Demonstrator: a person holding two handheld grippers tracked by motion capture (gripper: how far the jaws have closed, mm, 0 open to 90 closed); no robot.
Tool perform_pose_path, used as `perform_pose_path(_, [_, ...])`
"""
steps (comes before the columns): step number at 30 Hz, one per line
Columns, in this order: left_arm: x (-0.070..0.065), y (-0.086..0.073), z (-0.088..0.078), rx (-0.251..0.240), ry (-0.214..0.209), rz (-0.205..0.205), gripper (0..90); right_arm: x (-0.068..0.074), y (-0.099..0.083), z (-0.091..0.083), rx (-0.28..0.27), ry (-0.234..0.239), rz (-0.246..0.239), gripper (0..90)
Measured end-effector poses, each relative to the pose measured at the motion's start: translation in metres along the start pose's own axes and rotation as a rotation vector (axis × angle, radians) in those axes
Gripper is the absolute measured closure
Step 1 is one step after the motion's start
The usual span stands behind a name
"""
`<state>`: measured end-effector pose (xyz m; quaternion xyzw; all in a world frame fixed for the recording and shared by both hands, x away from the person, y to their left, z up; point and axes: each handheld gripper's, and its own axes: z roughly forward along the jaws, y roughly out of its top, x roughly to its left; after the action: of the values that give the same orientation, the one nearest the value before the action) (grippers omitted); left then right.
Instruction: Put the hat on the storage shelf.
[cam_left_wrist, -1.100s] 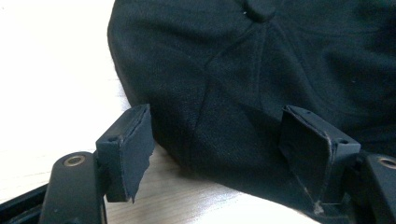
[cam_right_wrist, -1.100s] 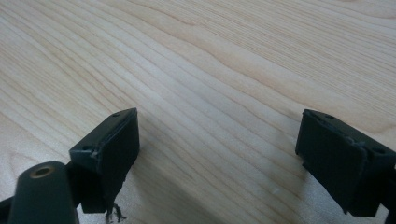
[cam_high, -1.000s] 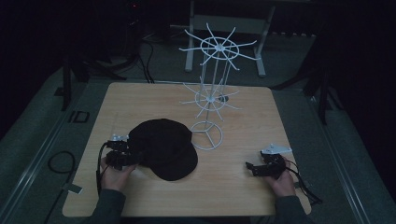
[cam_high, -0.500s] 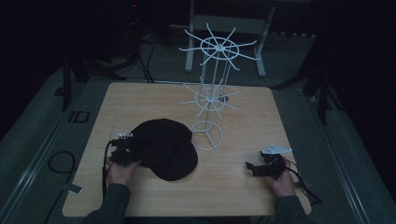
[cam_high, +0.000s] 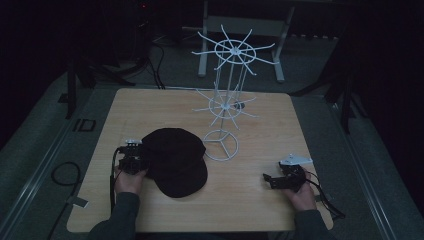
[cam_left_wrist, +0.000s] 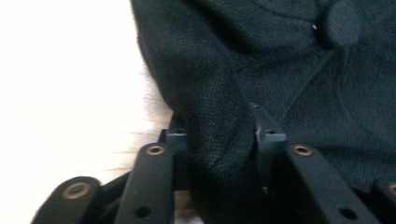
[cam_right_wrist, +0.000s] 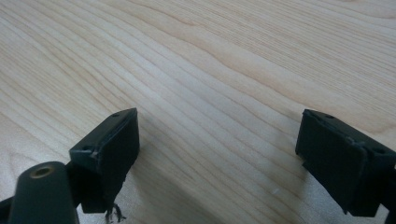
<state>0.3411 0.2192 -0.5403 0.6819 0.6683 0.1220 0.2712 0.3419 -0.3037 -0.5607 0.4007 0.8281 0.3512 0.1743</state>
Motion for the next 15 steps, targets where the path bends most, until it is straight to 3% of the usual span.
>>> perform_pose_path(5, [0.01,0.004,-0.005,-0.006,-0.033,0.005,77.8,0.0,0.0,0.0,0.001,0.0,0.0,13.4])
perform_pose_path(15, [0.021,0.008,-0.026,-0.061,-0.128,0.011,79.5,0.0,0.0,0.0,0.001,0.0,0.001,13.4])
